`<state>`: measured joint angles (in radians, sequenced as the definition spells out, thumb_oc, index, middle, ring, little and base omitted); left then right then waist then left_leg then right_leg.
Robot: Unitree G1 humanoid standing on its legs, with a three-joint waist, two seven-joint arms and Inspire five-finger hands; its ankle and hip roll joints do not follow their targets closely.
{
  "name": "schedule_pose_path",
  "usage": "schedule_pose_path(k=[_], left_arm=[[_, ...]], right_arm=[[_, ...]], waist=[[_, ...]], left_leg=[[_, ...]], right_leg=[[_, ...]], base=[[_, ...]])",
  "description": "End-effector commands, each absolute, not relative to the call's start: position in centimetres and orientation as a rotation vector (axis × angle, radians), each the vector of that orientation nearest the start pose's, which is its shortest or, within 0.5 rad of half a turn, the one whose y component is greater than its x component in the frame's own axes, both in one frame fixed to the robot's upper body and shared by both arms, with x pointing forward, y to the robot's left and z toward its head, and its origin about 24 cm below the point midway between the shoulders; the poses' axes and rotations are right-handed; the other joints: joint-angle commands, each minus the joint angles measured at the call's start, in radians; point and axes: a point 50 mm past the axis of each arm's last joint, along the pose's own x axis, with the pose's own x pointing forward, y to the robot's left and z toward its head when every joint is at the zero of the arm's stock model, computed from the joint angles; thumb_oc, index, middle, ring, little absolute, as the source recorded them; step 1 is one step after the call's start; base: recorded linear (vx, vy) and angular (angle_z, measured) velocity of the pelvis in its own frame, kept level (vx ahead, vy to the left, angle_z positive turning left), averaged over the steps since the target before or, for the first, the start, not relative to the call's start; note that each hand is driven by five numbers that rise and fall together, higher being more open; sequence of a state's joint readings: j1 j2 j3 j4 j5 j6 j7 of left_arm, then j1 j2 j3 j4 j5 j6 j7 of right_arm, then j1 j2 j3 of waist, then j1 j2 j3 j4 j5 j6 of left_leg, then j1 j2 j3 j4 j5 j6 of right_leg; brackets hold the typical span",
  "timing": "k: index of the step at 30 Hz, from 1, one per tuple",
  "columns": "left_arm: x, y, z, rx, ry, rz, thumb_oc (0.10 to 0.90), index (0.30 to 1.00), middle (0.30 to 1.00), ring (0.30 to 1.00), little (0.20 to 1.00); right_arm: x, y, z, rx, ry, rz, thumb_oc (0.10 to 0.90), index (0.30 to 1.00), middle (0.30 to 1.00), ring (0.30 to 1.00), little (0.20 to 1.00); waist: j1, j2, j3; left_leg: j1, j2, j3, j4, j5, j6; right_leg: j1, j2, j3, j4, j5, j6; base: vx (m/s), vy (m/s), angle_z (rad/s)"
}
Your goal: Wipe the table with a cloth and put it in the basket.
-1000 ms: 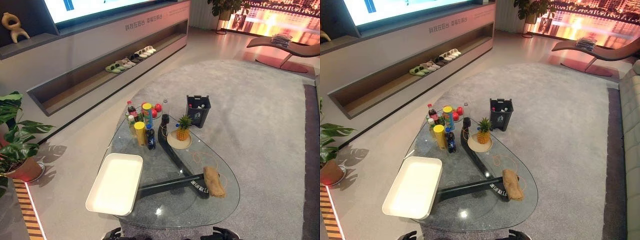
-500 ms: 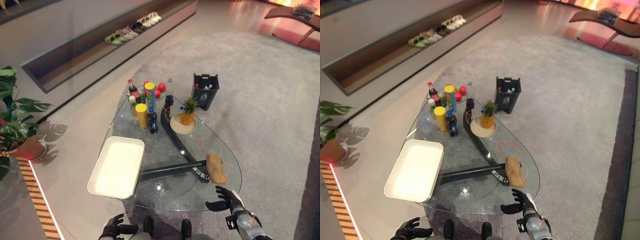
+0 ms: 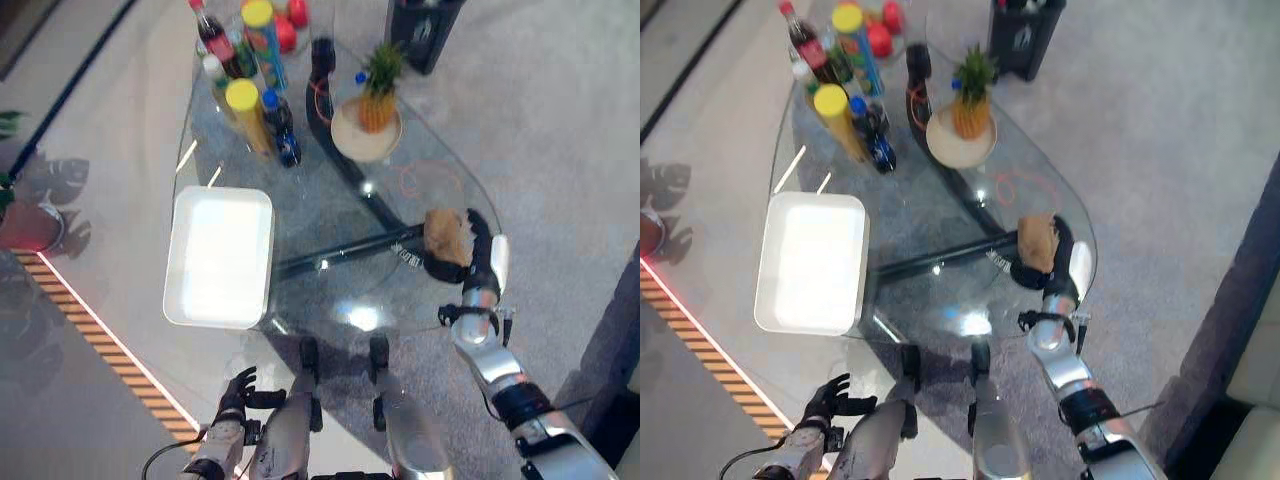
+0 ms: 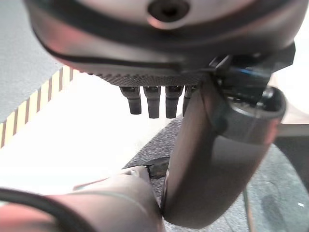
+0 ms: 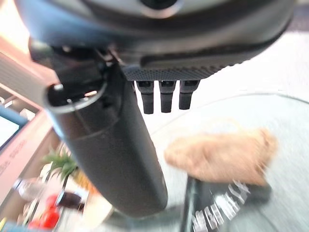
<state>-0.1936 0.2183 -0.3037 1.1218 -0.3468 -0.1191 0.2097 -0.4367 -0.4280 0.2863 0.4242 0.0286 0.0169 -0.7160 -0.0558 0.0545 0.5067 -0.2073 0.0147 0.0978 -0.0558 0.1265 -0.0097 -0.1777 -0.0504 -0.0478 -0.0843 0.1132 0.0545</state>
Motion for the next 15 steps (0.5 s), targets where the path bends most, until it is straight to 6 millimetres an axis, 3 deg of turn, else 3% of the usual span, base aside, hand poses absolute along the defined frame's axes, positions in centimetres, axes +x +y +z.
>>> schedule_pose_path(k=[1,6,15], left_arm=[[17.3,20.8,-13.6,0.191,0.892,0.238,0.800,0.900,0.900,0.900,0.900],[18.5,20.0,-13.1,0.179,0.859,0.225,0.800,0.900,0.900,0.900,0.900],[19.7,18.3,-12.6,0.134,0.818,0.193,0.800,0.900,0.900,0.900,0.900]], right_arm=[[33.1,-22.0,14.8,-0.488,-0.409,-0.738,0.800,0.900,0.900,0.900,0.900],[33.8,-23.1,17.6,-0.482,-0.455,-0.891,0.800,0.900,0.900,0.900,0.900],[34.9,-23.3,20.4,-0.465,-0.470,-0.932,0.800,0.900,0.900,0.900,0.900]], waist=[[0.005,-0.027,-0.020],[0.005,-0.003,0.013],[0.017,0.040,0.013]], left_leg=[[-0.085,-0.045,-0.027,0.156,-0.111,0.016],[-0.149,-0.058,-0.022,0.191,-0.105,0.012],[-0.294,-0.080,-0.016,0.228,-0.079,0.011]], right_leg=[[-0.120,-0.019,0.018,0.141,-0.029,-0.016],[-0.182,-0.022,0.014,0.166,-0.027,-0.020],[-0.344,-0.030,0.019,0.225,-0.019,-0.022]], base=[[-0.07,0.029,0.01],[-0.04,0.052,0.01],[0.00,0.064,-0.01]])
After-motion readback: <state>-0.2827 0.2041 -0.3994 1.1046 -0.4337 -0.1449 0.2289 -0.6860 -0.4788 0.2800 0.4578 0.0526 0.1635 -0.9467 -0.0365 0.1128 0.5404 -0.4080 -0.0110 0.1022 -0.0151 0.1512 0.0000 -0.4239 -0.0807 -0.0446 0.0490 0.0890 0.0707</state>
